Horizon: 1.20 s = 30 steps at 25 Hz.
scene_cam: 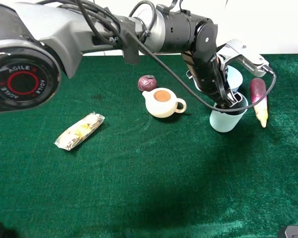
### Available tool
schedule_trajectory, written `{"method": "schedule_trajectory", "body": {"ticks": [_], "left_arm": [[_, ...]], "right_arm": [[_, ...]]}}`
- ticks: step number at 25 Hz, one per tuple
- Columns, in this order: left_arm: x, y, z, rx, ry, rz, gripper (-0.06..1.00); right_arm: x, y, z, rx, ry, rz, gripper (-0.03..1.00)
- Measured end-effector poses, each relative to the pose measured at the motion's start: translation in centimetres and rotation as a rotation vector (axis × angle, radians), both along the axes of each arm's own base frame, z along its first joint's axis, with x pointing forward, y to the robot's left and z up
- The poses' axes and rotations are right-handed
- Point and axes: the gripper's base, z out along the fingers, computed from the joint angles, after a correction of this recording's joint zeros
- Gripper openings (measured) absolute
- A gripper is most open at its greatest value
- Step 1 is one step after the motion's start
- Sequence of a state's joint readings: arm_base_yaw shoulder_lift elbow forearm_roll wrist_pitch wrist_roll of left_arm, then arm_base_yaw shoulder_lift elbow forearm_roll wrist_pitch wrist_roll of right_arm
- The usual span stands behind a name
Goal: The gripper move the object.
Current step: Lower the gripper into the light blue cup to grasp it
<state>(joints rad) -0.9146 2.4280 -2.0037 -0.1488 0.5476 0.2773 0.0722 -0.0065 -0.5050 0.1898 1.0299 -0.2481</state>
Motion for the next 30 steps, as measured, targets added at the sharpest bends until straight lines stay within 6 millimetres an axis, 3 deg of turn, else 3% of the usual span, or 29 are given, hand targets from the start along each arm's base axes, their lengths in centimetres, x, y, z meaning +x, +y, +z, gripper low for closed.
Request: {"method": "schedule_trajectory", "body": {"ticks": [25,30], "left_arm": [[-0.55,-0.68,0.17,-0.060,0.043,0.034,0.83],[-0.57,-0.69,0.16,-0.062,0.050,0.042,0.59]], "right_arm": [[0.00,0.00,0.00,0.000,0.000,0.000,0.69],[0.00,0.00,0.00,0.000,0.000,0.000,0.69]]}}
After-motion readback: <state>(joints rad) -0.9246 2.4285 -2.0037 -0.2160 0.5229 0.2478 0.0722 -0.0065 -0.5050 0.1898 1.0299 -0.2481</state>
